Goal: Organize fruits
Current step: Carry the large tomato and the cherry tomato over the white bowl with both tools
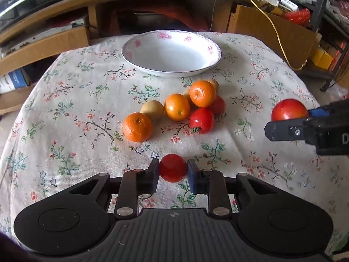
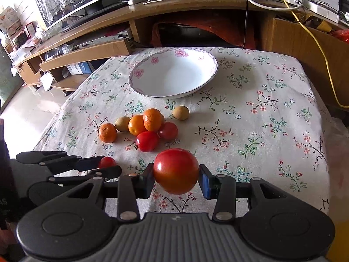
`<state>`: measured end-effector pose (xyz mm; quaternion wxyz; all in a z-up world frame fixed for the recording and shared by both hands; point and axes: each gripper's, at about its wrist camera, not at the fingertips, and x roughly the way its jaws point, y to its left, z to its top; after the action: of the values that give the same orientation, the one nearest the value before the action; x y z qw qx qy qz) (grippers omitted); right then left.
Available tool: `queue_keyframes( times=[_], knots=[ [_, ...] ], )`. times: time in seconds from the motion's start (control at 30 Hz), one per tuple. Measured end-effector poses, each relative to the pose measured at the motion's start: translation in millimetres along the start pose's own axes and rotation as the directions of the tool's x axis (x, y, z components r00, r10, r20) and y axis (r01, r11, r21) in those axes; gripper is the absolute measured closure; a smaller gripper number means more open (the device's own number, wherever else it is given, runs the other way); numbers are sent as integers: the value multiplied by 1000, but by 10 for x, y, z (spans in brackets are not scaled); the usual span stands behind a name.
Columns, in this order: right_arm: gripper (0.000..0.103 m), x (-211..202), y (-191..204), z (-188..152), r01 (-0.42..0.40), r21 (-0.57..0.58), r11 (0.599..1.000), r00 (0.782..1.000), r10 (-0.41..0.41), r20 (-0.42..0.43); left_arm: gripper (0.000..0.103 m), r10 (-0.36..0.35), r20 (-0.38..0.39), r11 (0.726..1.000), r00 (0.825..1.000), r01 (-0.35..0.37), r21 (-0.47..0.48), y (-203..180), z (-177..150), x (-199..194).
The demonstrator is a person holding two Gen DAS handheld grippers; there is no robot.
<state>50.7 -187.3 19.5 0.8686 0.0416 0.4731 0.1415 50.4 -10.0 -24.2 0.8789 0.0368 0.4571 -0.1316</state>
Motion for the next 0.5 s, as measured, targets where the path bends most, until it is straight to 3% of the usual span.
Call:
queue_keyframes(
  times=[0.27, 0.5],
  knots=[
    [70, -5, 69, 221, 0, -21, 1000, 999, 1, 34, 69, -42, 70, 999, 997, 43, -20, -36, 315, -159],
    [70, 128, 112, 635, 24, -56, 998, 997, -20, 73, 69, -13, 108, 1000, 994, 13, 0, -5, 771, -54]
  ],
)
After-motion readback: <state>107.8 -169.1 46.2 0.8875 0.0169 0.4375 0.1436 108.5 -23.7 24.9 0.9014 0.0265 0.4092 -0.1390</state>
